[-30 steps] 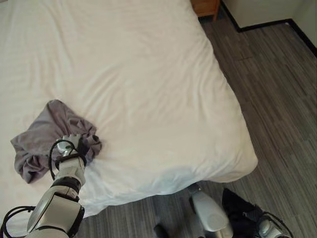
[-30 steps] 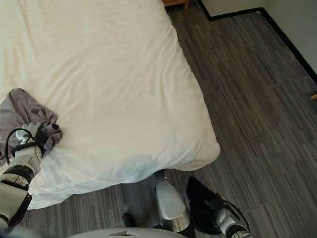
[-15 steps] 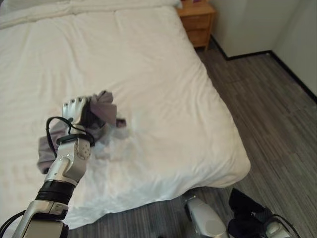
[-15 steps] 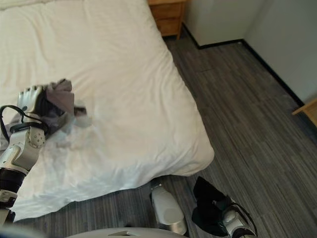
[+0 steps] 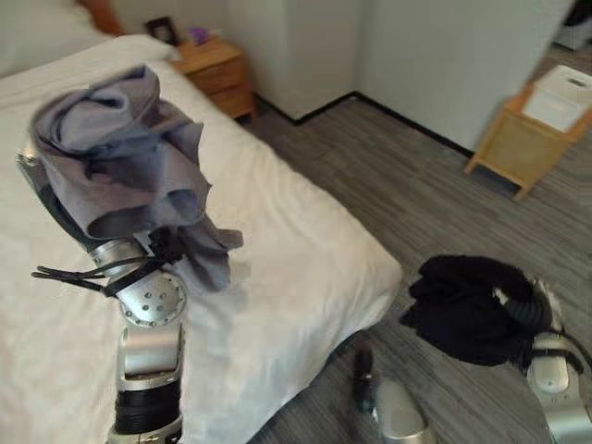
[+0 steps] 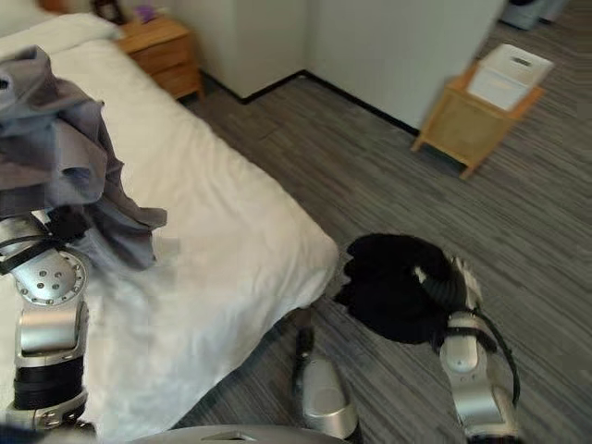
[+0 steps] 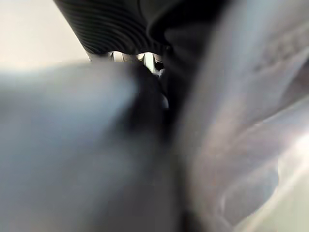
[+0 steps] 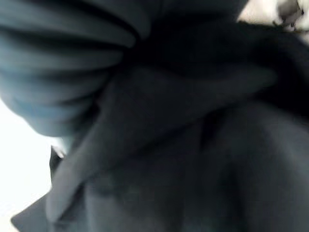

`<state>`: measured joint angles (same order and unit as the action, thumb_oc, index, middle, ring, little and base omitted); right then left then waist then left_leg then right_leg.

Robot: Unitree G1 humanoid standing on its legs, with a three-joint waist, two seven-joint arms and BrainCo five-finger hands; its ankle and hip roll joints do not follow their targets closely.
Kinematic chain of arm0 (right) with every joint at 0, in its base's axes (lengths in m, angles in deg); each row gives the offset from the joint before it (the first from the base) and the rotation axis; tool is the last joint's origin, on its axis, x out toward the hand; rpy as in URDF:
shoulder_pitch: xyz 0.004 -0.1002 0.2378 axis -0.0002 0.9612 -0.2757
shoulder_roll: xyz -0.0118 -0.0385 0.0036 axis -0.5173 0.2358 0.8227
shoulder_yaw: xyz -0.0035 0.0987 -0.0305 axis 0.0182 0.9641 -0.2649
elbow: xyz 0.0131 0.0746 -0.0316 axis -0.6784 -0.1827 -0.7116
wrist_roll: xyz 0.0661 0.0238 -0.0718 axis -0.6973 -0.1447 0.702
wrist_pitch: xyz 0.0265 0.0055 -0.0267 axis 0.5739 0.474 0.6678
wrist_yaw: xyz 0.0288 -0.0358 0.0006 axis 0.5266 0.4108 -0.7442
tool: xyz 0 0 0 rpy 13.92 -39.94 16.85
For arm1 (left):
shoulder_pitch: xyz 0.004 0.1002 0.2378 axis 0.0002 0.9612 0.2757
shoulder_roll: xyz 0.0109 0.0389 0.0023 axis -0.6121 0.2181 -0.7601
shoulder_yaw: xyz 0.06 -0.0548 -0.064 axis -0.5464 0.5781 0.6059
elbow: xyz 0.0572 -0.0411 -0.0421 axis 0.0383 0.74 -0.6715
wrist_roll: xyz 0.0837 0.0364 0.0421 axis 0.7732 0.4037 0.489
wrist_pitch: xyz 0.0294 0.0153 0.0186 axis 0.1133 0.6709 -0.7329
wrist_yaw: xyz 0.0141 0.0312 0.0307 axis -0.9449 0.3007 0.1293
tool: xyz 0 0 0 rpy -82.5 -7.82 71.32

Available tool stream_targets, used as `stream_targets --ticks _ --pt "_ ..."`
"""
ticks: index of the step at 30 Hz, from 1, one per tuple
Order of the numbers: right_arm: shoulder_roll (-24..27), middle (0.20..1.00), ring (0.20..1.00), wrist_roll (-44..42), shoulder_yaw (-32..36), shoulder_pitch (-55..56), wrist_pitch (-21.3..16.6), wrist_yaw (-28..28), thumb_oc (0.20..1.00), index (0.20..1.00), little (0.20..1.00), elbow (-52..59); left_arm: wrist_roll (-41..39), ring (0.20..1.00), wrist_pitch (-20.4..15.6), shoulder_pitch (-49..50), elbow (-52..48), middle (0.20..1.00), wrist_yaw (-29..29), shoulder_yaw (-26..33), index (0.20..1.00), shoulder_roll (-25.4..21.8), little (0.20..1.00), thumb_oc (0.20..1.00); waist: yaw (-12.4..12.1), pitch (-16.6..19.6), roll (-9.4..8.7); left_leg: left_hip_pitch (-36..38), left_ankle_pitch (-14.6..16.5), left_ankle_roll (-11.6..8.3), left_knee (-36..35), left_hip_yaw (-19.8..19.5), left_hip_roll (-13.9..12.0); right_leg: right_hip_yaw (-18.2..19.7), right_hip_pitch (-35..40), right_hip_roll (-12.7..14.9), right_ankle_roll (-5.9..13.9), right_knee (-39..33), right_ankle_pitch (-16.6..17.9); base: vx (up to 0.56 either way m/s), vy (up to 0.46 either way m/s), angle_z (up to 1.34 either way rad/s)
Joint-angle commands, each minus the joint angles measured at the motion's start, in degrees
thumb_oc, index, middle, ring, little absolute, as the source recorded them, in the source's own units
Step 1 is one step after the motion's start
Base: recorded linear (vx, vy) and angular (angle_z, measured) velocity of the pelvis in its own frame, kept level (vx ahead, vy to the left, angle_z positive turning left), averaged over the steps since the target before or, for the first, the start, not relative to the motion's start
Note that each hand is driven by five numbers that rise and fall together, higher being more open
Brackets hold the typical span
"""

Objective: Pick up bed clothes into laundry basket.

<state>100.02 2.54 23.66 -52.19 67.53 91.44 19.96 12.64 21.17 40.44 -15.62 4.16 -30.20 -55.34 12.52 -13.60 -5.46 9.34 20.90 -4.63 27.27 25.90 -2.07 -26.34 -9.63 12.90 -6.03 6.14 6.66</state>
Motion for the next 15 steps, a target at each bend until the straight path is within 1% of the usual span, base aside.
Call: stream_targets --ticks 1,2,3,4,5,6,7,8,9,10,11,12,13,14,15 --pt "4.3 0.200 0.200 1.0 -0.4 -3.4 -3.4 5.8 0.200 0.200 0.200 3.6 -3.4 0.200 -4.6 0.9 -4.2 0.200 -0.9 0.1 0.200 -1.9 0.200 0.200 0.2 3.5 3.76 5.6 -6.8 1.80 -19.2 2.7 -5.0 -2.6 2.7 7.6 15.50 3.1 -2.1 -0.05 -0.185 -0.93" --pt "4.0 0.200 0.200 1.0 -1.3 -4.5 -3.6 6.4 0.200 0.200 0.200 3.8 -4.0 0.200 -5.0 2.6 -6.0 0.200 -1.1 0.4 0.200 -1.0 0.200 0.200 -1.2 4.0 3.67 5.8 -6.2 1.69 -18.1 5.0 -5.8 -5.5 4.1 9.2 15.96 3.2 -2.1 -0.05 -0.190 -0.79" --pt "4.0 0.200 0.200 1.0 -1.3 -4.5 -3.6 6.4 0.200 0.200 0.200 3.7 -4.0 0.200 -4.9 2.7 -6.1 0.200 -1.2 0.4 0.200 -1.0 0.200 0.200 -1.2 4.0 3.70 5.8 -6.1 1.67 -18.0 5.1 -5.8 -5.4 4.1 9.1 15.96 3.1 -2.1 -0.01 -0.176 -1.37" --pt "4.1 0.200 0.200 1.0 -1.8 -5.9 -3.6 7.1 0.200 0.200 0.200 3.9 -4.1 0.200 -5.3 4.2 -7.1 0.200 -1.6 0.5 0.200 -0.8 0.200 0.200 -2.7 4.5 3.49 5.5 -6.2 1.47 -17.6 6.4 -6.6 -8.2 5.5 10.5 15.95 2.3 -1.7 0.01 -0.217 -1.38" --pt "4.1 0.200 0.200 1.2 -3.0 -7.5 -3.3 7.6 0.200 0.200 0.200 3.7 -5.0 0.200 -5.7 6.6 -8.6 0.200 -2.4 0.4 0.200 -0.4 0.200 0.200 -4.3 5.0 3.28 5.5 -7.2 0.83 -16.6 8.0 -7.9 -10.7 7.1 11.2 15.82 0.9 -0.9 0.07 -0.419 -1.52" --pt "3.6 0.200 0.200 0.9 -5.1 -8.6 -3.1 7.6 0.200 0.200 0.200 3.8 -7.6 0.200 -6.4 9.7 -9.8 0.200 -5.2 -1.5 0.200 0.9 0.200 0.200 -6.2 6.0 2.66 5.4 -8.8 -0.48 -14.9 9.8 -10.1 -11.8 9.2 9.9 15.46 -2.5 -1.0 0.17 -0.426 -1.35" --pt "3.2 0.200 0.200 0.7 -5.3 -8.7 -3.3 7.9 0.200 0.200 0.200 4.5 -8.9 0.200 -6.6 10.6 -10.4 0.200 -6.6 -3.6 0.200 1.1 0.200 0.200 -5.8 5.9 2.63 5.7 -9.5 -1.49 -14.3 10.0 -11.2 -11.1 8.5 9.2 15.01 -2.6 -1.4 0.22 -0.381 -1.47" --pt "3.4 0.200 0.200 0.5 -5.4 -8.5 -3.5 8.0 0.200 0.200 0.200 5.1 -9.2 0.200 -6.8 11.3 -10.2 0.200 -7.8 -4.5 0.200 1.4 0.200 0.200 -5.8 5.9 2.77 5.9 -11.1 -2.71 -12.9 9.9 -12.6 -10.4 8.1 8.5 14.91 -2.4 -2.0 0.34 -0.412 -1.31" --pt "3.9 0.200 0.200 0.1 -6.8 -8.7 -4.3 7.9 0.200 0.200 0.200 6.1 -10.1 0.200 -6.6 12.8 -9.1 0.200 -10.0 -8.1 0.200 1.4 0.200 0.200 -5.6 6.0 4.38 5.3 -19.3 -7.08 -4.6 9.4 -17.9 -9.0 8.4 4.2 12.27 -3.3 -5.4 0.25 -0.364 -0.70" --pt "3.9 0.200 0.200 0.1 -6.9 -8.6 -4.3 8.0 0.200 0.200 0.200 6.1 -10.2 0.200 -6.7 12.8 -8.9 0.200 -10.1 -8.2 0.200 1.4 0.200 0.200 -5.8 6.0 4.74 5.1 -19.9 -8.04 -3.8 9.3 -19.0 -8.9 8.5 3.2 11.64 -3.6 -5.9 0.18 -0.303 -0.49" --pt "4.0 0.200 0.200 0.1 -6.9 -8.6 -4.3 8.0 0.200 0.200 0.200 6.1 -10.2 0.200 -6.8 12.7 -8.8 0.200 -10.1 -8.2 0.200 1.4 0.200 0.200 -5.9 6.0 5.00 5.0 -20.0 -8.40 -3.5 9.2 -19.5 -9.0 8.6 2.7 11.39 -3.7 -6.0 0.20 -0.337 -0.53" --pt "5.8 0.200 0.200 0.6 -9.9 -10.2 -4.6 7.7 0.200 0.200 0.200 6.5 -11.7 0.200 -5.7 13.5 -6.5 0.200 -11.2 -11.3 0.200 1.3 0.200 0.200 -7.8 4.3 4.81 1.6 -29.1 -9.35 8.9 1.3 -21.7 -5.4 10.6 -2.6 7.72 -5.7 -9.4 0.26 -0.402 -0.97" --pt "6.4 0.200 0.200 0.6 -10.9 -11.0 -4.5 7.6 0.200 0.200 0.200 6.3 -11.9 0.200 -5.3 13.7 -5.6 0.200 -11.9 -12.5 0.200 1.1 0.200 0.200 -9.0 3.5 4.42 -1.1 -30.0 -8.85 13.8 -4.3 -21.7 -3.4 11.6 -4.7 6.04 -6.9 -10.3 0.29 -0.422 -1.47" --pt "7.0 0.200 0.200 0.8 -11.8 -11.5 -4.1 7.4 0.200 0.200 0.200 6.2 -12.6 0.200 -5.1 14.1 -4.7 0.200 -12.4 -13.7 0.200 1.2 0.200 0.200 -10.2 2.9 3.00 -4.7 -27.0 -5.00 15.9 -10.0 -18.2 -2.1 11.6 -4.8 5.32 -7.5 -9.8 0.19 -0.166 -1.68" --pt "7.4 0.200 0.200 1.2 -12.7 -12.1 -3.9 7.0 0.200 0.200 0.200 6.2 -13.1 0.200 -5.3 14.7 -4.2 0.200 -13.1 -14.3 0.200 1.6 0.200 0.200 -12.1 2.0 2.18 -8.2 -23.6 -3.23 17.8 -16.1 -13.0 1.7 12.4 -5.0 5.79 -7.8 -9.9 0.12 -0.035 -1.57"
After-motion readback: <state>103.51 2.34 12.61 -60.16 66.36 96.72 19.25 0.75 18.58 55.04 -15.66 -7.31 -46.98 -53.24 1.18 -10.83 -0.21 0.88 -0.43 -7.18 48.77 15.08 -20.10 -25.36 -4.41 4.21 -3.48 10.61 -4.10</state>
